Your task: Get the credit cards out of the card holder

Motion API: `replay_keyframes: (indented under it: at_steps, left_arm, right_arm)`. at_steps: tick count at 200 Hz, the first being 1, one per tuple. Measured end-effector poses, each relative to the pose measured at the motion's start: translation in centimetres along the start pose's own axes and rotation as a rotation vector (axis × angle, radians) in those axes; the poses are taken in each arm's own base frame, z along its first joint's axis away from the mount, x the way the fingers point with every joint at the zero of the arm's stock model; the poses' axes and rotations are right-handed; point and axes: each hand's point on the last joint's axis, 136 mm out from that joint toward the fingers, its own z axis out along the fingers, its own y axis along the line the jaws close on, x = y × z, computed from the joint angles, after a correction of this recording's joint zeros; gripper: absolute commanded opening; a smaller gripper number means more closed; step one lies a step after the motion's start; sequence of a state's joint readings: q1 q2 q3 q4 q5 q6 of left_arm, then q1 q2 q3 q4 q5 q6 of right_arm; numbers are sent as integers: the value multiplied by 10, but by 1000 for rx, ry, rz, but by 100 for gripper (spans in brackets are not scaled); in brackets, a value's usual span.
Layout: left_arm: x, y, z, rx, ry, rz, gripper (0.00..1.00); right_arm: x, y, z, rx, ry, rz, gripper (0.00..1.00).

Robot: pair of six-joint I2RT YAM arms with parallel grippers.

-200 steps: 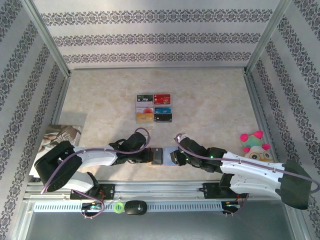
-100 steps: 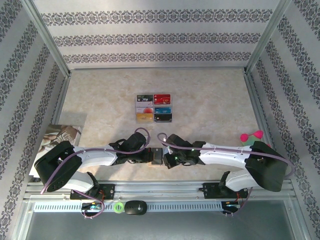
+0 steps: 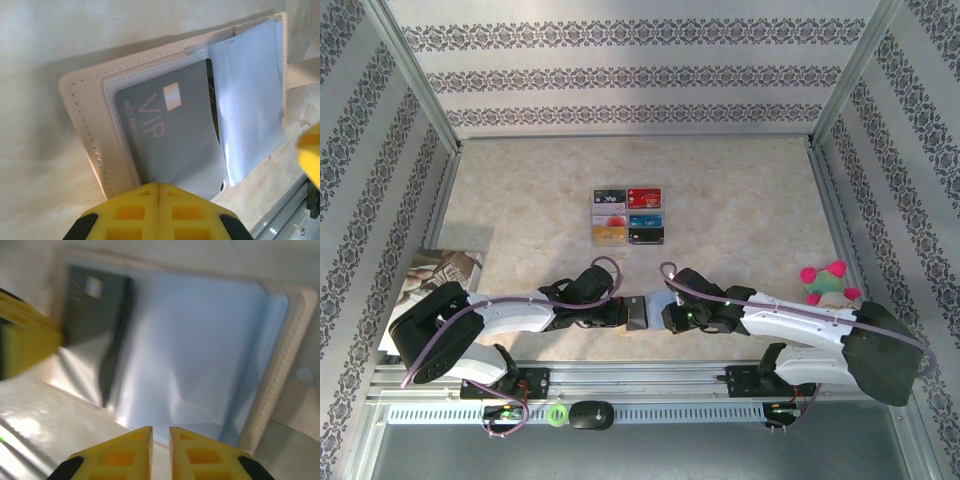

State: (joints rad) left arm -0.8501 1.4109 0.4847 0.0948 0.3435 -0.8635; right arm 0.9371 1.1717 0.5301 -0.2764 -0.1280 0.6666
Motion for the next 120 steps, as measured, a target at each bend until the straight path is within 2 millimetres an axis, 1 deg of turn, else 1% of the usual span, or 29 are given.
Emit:
replay_keyframes:
  at_steps: [12, 26, 40, 56, 64, 83, 107, 120]
  left_arm:
    - [0, 1, -1, -4, -2, 2, 0]
    - [0, 1, -1, -7, -3, 2, 0]
    - [0, 1, -1, -8, -3, 5, 0]
    - [0, 2, -1, -8, -3, 9, 0]
    - [0, 2, -1, -8, -3, 9, 0]
    - [0, 2, -1, -8, -4, 12, 0]
    - [-1, 2, -1, -8, -4, 13, 0]
    - [-1, 2, -1, -8, -4, 13, 0]
  right_arm:
    - [-14, 15, -6, -60, -26, 0, 18]
    - [-29, 31, -8, -124, -29, 14, 17]
    - [-40, 44, -2, -176, -7, 28, 17]
    - [-42, 53, 12, -220, 35, 47, 17]
    - [-39, 54, 19, -232, 61, 61, 16]
    - [-31, 48, 33, -224, 117, 108, 16]
    - [-31, 39, 38, -217, 124, 162, 16]
    - [-31, 32, 38, -210, 119, 191, 14]
